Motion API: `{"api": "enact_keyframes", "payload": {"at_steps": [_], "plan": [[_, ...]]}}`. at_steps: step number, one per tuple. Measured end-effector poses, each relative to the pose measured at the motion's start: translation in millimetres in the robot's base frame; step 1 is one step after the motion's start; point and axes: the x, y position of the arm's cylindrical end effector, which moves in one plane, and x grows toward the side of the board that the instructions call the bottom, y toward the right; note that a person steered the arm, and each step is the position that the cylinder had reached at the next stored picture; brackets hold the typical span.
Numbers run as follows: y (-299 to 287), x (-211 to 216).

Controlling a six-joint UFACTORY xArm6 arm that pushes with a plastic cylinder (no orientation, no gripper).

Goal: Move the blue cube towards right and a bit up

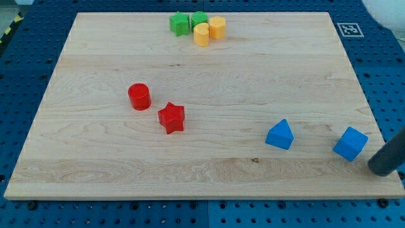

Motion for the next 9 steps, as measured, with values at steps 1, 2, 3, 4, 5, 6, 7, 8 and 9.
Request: {"api": "enact_keyframes", "payload": {"at_steps": [1, 2, 3, 4, 5, 6, 7, 8, 9], "plan": [[0.2, -15.7], [-12.4, -19.8], [-42.4, -19.7], [-48.9, -19.7], [-55.8, -19.7], [-72.6, -19.7], [-84.6, -24.1], [-84.7, -41.7], [-84.7, -62.7]]}}
